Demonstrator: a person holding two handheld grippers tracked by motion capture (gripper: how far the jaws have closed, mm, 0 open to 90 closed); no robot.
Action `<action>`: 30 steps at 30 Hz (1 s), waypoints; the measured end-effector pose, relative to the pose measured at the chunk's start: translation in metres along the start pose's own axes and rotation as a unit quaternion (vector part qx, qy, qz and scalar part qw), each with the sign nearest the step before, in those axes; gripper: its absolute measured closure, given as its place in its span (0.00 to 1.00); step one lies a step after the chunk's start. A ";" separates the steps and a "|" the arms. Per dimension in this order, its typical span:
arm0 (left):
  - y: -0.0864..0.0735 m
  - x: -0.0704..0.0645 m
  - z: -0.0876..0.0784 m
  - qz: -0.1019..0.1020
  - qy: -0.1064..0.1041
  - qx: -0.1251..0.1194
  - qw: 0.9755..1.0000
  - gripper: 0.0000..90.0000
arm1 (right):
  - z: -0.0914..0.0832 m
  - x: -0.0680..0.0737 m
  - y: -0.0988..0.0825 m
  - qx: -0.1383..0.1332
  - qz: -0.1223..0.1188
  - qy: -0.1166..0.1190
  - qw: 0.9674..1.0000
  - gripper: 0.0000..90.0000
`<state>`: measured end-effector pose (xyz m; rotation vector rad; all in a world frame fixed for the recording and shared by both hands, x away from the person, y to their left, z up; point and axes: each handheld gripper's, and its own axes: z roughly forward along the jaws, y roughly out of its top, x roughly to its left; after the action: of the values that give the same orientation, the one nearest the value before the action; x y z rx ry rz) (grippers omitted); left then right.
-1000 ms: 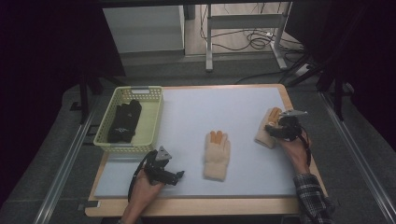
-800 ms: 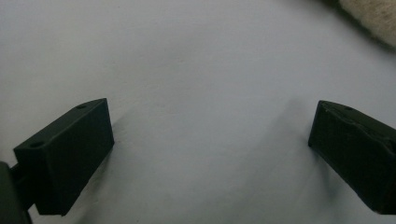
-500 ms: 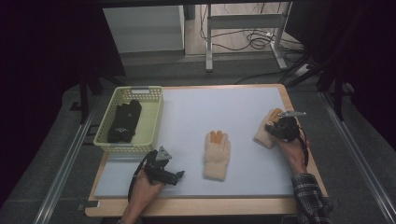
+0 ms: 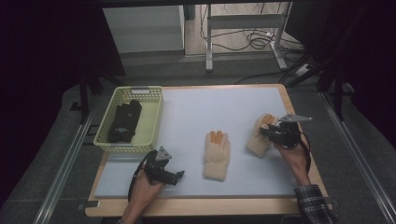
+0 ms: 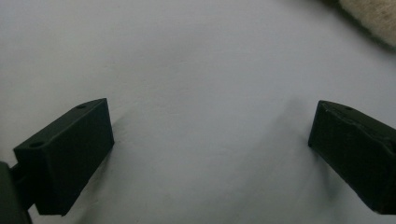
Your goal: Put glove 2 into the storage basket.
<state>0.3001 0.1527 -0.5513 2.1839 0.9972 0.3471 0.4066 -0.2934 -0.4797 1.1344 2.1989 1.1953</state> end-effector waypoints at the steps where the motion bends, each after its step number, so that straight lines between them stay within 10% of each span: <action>1: 0.000 0.000 0.000 0.000 0.000 0.000 1.000 0.00 | -0.002 0.004 0.001 -0.003 -0.002 0.008 1.000 0.71; 9: 0.000 0.000 0.000 0.001 0.000 0.000 1.000 0.00 | -0.016 0.045 0.013 -0.014 -0.032 0.071 0.997 0.71; 20: 0.000 0.000 0.000 0.000 0.001 -0.001 1.000 0.00 | -0.001 0.113 0.027 -0.004 -0.078 0.160 0.984 0.71; 30: 0.000 0.000 0.000 0.001 0.001 -0.001 1.000 0.00 | 0.045 0.144 0.018 0.034 -0.120 0.155 0.980 0.70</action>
<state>0.3000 0.1527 -0.5513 2.1844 0.9945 0.3503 0.3587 -0.1486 -0.4844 0.7155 2.5387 1.2672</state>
